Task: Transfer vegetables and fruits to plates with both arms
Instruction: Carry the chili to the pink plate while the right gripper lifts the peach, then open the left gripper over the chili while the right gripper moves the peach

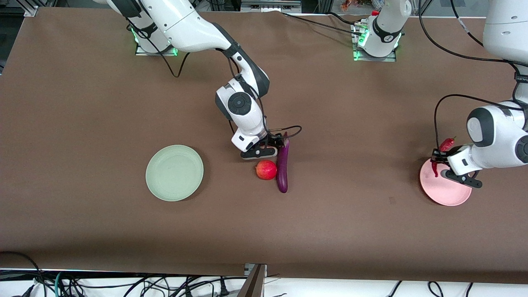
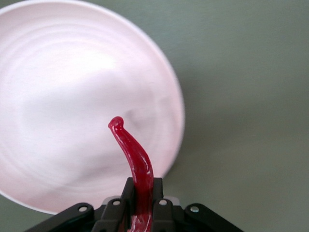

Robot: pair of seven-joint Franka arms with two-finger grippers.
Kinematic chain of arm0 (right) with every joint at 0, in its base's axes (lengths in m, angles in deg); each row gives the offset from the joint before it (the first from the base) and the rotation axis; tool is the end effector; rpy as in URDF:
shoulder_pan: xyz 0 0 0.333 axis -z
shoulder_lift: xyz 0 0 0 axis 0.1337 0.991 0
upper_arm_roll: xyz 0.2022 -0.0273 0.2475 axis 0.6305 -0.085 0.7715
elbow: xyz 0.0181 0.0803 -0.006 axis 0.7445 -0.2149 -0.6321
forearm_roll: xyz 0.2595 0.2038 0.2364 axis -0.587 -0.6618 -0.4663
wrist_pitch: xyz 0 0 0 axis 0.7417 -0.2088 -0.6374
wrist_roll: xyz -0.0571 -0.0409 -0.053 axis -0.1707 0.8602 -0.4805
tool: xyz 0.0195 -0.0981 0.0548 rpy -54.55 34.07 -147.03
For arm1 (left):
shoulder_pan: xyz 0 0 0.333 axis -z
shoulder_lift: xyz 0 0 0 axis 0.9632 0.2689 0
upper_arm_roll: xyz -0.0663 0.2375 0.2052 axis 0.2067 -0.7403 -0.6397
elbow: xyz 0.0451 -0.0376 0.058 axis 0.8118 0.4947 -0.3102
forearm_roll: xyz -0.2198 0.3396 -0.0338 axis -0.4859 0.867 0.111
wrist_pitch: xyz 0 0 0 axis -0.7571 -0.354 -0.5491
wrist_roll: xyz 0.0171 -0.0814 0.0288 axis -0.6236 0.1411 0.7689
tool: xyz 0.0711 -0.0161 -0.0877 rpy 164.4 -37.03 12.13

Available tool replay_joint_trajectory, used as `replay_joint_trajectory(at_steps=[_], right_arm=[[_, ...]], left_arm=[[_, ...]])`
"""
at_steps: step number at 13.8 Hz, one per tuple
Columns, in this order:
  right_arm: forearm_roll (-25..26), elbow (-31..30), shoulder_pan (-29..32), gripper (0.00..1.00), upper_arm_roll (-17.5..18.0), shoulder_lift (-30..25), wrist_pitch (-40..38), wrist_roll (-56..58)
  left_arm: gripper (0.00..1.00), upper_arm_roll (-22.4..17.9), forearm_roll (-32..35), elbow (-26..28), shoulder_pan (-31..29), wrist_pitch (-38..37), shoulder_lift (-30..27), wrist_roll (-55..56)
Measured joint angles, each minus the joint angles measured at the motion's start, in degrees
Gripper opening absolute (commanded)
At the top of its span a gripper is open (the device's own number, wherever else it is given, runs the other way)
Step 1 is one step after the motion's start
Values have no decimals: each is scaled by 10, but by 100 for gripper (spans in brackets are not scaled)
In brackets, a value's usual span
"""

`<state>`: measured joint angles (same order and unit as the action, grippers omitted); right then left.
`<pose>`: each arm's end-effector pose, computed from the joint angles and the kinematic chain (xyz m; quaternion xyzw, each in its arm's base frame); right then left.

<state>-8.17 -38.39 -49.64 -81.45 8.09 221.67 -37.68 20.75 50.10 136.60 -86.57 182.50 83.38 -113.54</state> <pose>0.5416 0.5146 0.1811 -0.9923 -0.0218 -0.0438 0.1141 0.6299 0.1679 0.2104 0.9821 -0.1628 -0.0877 0.0366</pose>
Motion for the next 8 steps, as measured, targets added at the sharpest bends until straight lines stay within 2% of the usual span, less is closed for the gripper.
replay_joint_trajectory(at_steps=[3, 4, 5, 7, 8], right_arm=[[0, 1, 0, 22, -1, 0, -1, 0], [0, 3, 0, 22, -4, -1, -5, 0], [0, 6, 0, 22, -8, -4, -17, 0], [0, 16, 0, 22, -19, -19, -56, 0], [1, 20, 0, 22, -28, -32, -79, 0]], left_arm=[[0, 0, 0, -36, -26, 5, 40, -37], [5, 0, 0, -48, -30, 6, 52, -42], [15, 0, 0, -58, -32, 6, 63, -44], [59, 3, 0, -70, -31, 6, 72, -44], [75, 5, 0, -76, -29, 6, 73, -44]])
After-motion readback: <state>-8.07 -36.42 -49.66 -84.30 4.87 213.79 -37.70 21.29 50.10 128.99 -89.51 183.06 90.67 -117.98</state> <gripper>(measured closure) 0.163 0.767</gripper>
